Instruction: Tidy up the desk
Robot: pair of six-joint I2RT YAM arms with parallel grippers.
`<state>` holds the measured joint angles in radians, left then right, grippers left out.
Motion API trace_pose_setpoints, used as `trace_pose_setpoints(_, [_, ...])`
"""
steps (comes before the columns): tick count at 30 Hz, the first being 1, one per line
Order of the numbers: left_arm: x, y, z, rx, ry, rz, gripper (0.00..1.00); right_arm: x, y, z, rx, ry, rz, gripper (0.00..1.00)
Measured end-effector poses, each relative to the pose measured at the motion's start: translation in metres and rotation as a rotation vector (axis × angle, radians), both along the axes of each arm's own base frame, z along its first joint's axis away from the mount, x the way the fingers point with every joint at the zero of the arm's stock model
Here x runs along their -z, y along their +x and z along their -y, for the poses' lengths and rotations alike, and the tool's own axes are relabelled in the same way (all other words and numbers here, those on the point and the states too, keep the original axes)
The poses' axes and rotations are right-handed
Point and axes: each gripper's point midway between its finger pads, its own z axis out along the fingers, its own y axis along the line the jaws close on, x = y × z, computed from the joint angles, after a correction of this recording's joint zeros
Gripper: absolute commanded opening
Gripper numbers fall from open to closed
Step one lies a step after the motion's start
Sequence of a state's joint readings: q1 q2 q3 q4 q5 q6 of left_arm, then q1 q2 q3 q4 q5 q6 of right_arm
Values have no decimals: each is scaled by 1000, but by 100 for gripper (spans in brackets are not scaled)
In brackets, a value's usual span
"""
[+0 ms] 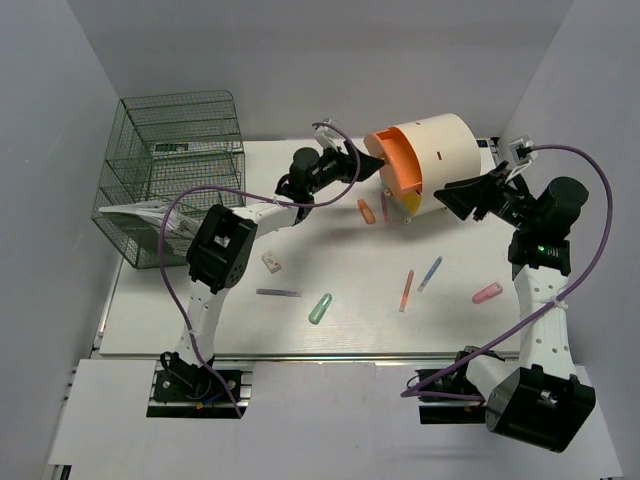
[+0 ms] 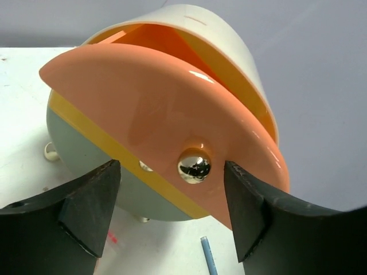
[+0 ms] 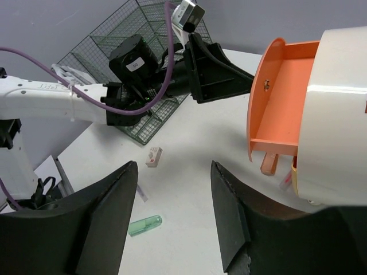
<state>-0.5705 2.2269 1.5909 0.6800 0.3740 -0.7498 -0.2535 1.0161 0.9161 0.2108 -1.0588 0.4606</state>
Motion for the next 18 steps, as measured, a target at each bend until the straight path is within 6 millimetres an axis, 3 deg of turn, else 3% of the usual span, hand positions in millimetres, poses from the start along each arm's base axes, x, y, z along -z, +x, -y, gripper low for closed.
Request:
trace_pose_setpoints(7, [0, -5, -14, -36, 39, -28, 87, 0, -3, -2, -25, -13, 15, 60])
trace_pose_setpoints(12, [-27, -14, -43, -101, 63, -9, 81, 2, -8, -6, -64, -37, 42, 59])
trace_pose_setpoints(15, [-42, -25, -71, -156, 102, -11, 66, 4, -13, -12, -107, -65, 61, 52])
trace_pose_setpoints(17, [-52, -34, -89, -191, 142, -21, 44, 4, -17, -20, -139, -93, 77, 48])
trace_pose_setpoints(18, [-55, -39, -99, -209, 171, -27, 27, 2, -19, -26, -157, -115, 95, 43])
